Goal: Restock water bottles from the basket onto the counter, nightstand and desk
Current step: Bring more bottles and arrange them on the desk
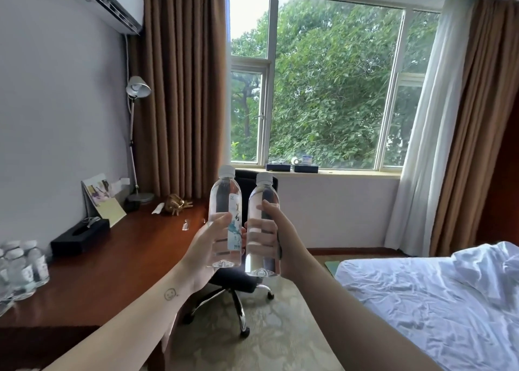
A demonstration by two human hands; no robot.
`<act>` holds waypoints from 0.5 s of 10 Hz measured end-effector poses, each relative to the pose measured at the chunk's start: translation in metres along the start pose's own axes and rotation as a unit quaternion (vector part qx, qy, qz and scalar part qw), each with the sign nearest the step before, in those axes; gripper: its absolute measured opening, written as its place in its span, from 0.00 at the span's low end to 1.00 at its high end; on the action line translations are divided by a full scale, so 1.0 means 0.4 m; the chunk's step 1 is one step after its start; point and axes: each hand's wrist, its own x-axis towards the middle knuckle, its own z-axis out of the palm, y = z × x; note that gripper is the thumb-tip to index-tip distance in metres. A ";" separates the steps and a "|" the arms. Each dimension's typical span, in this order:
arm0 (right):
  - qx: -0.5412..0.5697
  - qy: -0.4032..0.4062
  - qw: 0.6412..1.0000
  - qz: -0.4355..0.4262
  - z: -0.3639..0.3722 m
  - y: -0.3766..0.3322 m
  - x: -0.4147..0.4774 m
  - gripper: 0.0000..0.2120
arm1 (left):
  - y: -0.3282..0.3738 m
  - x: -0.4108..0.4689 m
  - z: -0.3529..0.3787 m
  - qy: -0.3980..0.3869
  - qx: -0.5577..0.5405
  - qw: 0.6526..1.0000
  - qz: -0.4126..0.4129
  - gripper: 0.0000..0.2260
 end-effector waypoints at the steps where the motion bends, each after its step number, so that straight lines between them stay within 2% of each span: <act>1: -0.008 -0.010 1.000 0.012 -0.062 -0.026 0.093 0.21 | -0.022 0.101 0.022 0.007 -0.025 1.000 -0.001 0.36; 3: 0.001 -0.054 0.997 0.061 -0.141 -0.031 0.271 0.22 | -0.079 0.237 0.017 0.046 -0.043 0.998 -0.004 0.34; 4: -0.001 -0.076 0.995 0.060 -0.147 -0.001 0.347 0.23 | -0.112 0.284 -0.014 0.074 -0.049 0.996 -0.009 0.29; 5: -0.008 -0.085 0.994 0.067 -0.124 0.015 0.414 0.20 | -0.129 0.322 -0.055 0.096 -0.062 0.993 -0.003 0.29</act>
